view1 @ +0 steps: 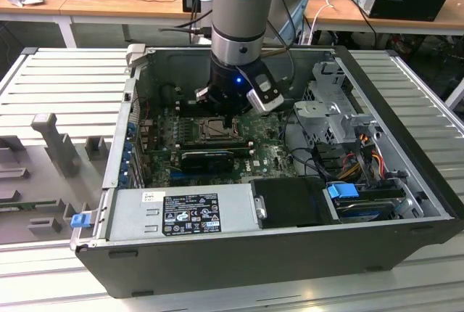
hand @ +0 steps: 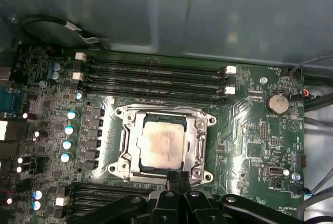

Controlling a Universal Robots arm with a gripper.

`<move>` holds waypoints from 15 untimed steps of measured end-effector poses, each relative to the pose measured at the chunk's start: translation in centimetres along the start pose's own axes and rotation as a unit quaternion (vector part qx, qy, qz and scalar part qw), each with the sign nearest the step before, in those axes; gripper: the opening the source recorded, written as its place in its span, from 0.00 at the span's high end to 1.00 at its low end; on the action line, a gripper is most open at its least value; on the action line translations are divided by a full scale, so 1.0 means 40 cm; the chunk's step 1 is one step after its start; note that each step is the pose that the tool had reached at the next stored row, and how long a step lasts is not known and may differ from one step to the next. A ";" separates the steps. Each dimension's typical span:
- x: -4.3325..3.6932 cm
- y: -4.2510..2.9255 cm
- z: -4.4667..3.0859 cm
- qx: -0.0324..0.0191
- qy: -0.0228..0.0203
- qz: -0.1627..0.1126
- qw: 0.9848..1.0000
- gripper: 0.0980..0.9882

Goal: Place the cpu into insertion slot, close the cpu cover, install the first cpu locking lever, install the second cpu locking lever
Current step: 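Install the second cpu locking lever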

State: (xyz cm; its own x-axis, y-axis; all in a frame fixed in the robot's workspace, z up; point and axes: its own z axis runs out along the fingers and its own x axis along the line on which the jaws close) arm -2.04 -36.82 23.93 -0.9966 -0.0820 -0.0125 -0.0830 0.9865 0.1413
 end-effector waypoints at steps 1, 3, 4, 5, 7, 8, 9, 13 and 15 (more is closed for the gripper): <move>0.000 -0.003 0.000 0.000 0.000 0.000 1.000 0.99; 0.001 -0.012 -0.001 0.000 0.000 0.000 1.000 0.99; 0.001 -0.016 -0.001 0.000 0.000 0.000 1.000 0.99; 0.002 -0.019 -0.001 0.000 0.000 0.000 1.000 0.99; 0.002 -0.026 -0.001 0.000 0.000 -0.001 1.000 0.99; 0.003 -0.030 -0.001 -0.001 0.001 -0.001 1.000 0.99; 0.006 -0.033 -0.001 -0.004 0.000 -0.001 1.000 0.99; 0.028 -0.041 -0.001 -0.018 -0.001 -0.001 1.000 0.99; 0.045 -0.043 0.000 -0.020 -0.001 -0.001 1.000 0.99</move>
State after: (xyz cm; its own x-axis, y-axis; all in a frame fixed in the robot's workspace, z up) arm -3.69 -38.68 23.65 -0.9963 -0.0843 -0.0149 -0.0856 0.9797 0.1815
